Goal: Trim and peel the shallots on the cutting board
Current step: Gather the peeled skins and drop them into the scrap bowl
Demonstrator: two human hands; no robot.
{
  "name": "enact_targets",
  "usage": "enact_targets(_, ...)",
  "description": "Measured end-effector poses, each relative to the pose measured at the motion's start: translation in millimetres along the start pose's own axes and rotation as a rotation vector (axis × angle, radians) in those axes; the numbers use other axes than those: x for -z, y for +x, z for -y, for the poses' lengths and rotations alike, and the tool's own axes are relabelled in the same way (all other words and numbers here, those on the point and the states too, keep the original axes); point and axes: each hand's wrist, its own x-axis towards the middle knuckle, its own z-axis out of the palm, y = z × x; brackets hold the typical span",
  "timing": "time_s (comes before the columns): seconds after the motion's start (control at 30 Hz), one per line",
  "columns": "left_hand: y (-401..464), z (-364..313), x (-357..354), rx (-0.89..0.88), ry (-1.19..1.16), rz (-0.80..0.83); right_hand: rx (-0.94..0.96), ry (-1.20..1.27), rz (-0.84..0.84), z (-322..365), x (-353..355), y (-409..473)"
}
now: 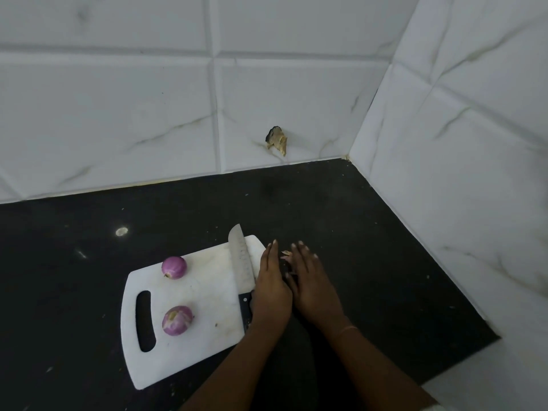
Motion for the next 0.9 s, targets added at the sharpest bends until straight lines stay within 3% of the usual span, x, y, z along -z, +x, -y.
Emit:
enact_targets(0.1,0.7,1.3,-0.6,-0.028,0.048,-0.003,0.127,-0.050,0.099,5.0,4.2,13.6)
enact_targets(0.33,-1.2,-2.0,3.7,-0.008,-0.004,0.033,0.138,0.046,0.199,-3.2,16.0,-8.0)
enact_targets(0.47,-6.1,-4.3,6.1,0.034,-0.072,0.021,0.134,0.077,0.148,-19.6,23.9,-29.4)
enact_targets(0.7,-6.4,-5.5,6.5,0.027,-0.032,0.018,0.154,-0.089,-0.090,-21.5,23.0,-49.4)
enact_targets(0.8,-1.9,-6.7,5.7,0.027,-0.105,0.000,0.201,-0.136,-0.029,-24.4,31.0,-37.4)
enact_targets(0.9,0.1,-16.4,12.0,0.086,-0.214,-0.029,0.077,-0.086,0.005,-18.1,38.9,-21.9)
